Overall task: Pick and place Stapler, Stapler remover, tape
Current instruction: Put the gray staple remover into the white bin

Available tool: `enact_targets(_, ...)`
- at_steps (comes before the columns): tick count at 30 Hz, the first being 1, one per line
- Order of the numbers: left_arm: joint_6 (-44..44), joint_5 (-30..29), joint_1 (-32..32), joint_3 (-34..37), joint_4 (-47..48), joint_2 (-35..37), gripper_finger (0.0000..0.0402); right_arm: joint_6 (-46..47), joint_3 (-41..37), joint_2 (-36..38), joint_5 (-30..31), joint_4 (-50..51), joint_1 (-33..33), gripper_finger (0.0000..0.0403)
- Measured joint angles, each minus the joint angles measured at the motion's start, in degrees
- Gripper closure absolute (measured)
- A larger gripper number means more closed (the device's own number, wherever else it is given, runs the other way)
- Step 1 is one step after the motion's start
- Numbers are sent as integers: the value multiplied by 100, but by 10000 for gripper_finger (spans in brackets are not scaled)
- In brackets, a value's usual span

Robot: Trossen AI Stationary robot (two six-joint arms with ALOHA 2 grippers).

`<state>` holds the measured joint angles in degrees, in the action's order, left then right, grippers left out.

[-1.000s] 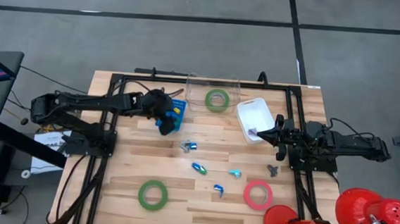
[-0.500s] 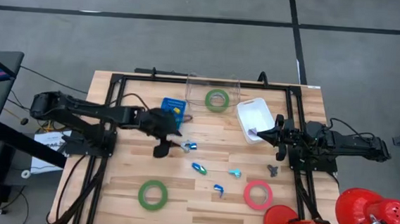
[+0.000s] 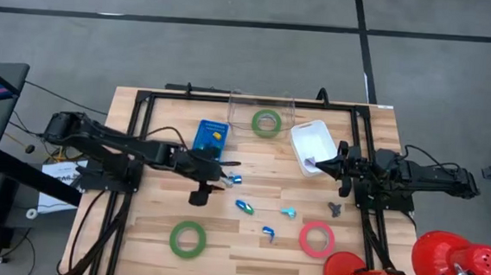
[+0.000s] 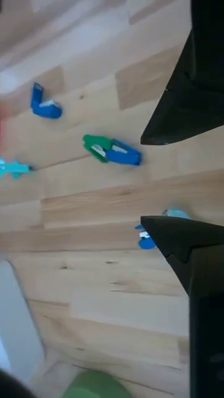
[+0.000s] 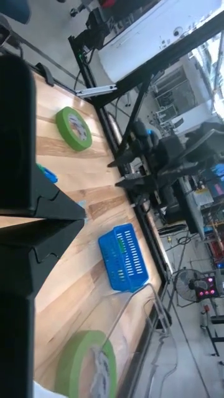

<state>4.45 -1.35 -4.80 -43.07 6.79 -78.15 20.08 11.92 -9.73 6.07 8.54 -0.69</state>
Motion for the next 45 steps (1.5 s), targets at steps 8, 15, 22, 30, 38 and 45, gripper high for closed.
enact_targets(8,59,-10,2,7,-206,-743,215,112,-1,-3,0,4,0,403)
enact_targets(15,603,-424,2,9,-284,-917,215,247,0,-3,0,19,0,403)
enact_targets(22,1031,-462,28,11,-327,-1030,215,249,0,-5,0,21,0,403)
enact_targets(30,1031,-449,28,11,-394,-1312,215,247,0,-7,0,30,0,403)
enact_targets(38,1031,-463,26,11,-428,-1320,236,247,0,-7,0,47,0,403)
enact_targets(45,1031,-465,44,11,-429,-1360,264,247,0,-7,0,50,0,403)
